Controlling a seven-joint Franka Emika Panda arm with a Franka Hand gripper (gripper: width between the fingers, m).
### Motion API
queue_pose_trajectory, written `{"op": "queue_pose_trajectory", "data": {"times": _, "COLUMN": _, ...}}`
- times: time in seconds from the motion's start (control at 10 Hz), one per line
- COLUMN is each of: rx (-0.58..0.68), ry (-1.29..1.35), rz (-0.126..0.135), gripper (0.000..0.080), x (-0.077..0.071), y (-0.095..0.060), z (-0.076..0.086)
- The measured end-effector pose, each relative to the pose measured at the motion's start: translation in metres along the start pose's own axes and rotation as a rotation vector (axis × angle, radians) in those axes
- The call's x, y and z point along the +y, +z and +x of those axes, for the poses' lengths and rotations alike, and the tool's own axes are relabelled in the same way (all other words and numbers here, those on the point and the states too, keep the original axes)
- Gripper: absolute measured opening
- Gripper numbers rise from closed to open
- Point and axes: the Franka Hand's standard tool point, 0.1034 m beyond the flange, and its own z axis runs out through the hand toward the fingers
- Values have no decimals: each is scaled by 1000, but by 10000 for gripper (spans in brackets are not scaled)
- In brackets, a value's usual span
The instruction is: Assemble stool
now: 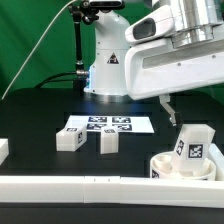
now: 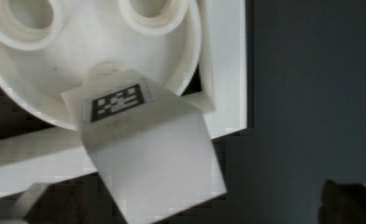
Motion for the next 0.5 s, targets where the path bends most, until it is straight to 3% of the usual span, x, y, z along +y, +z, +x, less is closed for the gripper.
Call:
{"op": "queue_pose_trajectory", "data": {"times": 0.4, "rx": -1, "ry": -268, "rz": -7, "gripper": 649, "x": 3, "y": 0, "z": 1}}
{"op": "queue_pose_trajectory", "data": {"times": 0.5, "rx": 15, "ry": -417, "rz": -22, "gripper": 649, "x": 3, "y": 0, "z": 3}}
